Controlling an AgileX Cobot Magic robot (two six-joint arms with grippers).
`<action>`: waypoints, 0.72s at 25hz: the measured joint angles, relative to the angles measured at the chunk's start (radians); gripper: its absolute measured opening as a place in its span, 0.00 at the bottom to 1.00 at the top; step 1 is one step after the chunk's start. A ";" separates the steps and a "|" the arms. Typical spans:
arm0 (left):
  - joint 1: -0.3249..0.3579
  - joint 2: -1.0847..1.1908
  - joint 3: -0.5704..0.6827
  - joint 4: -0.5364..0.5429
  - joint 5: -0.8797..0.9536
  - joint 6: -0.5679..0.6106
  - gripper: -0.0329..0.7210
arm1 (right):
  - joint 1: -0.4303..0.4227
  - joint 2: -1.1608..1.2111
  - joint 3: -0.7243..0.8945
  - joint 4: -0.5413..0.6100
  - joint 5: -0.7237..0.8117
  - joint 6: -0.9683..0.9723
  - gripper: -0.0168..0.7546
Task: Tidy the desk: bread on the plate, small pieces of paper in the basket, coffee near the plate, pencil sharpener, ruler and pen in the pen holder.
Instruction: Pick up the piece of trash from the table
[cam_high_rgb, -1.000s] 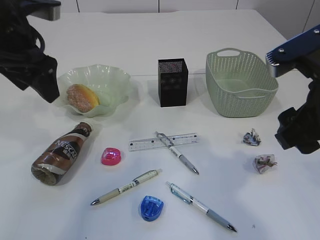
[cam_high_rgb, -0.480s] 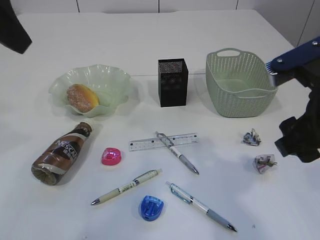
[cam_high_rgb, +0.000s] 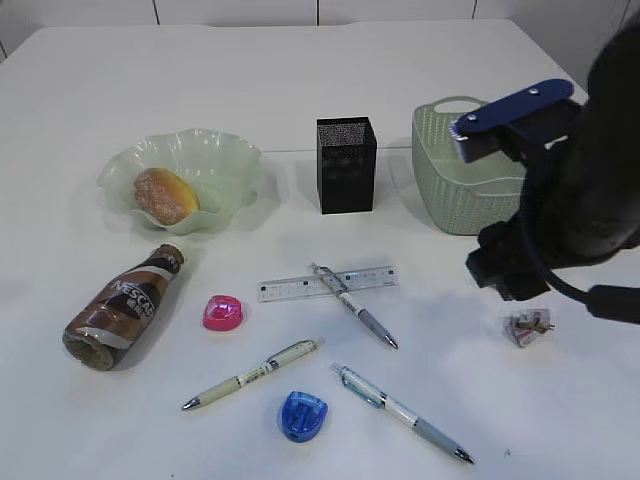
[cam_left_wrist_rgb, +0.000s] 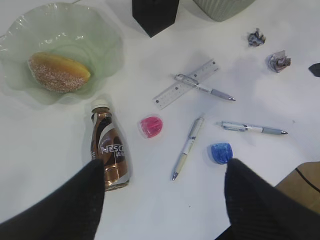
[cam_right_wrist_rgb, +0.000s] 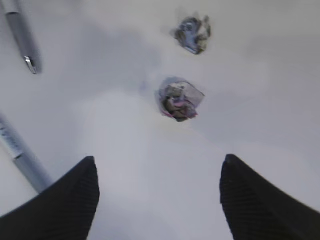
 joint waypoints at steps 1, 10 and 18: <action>0.000 -0.010 0.000 -0.002 0.000 0.000 0.74 | 0.000 0.002 -0.004 0.006 0.000 -0.007 0.78; 0.000 -0.042 0.000 -0.025 0.004 -0.002 0.74 | 0.000 0.062 -0.131 0.360 0.119 -0.448 0.78; 0.000 -0.042 0.010 -0.041 0.004 -0.005 0.74 | -0.055 0.064 -0.135 0.419 0.150 -0.493 0.78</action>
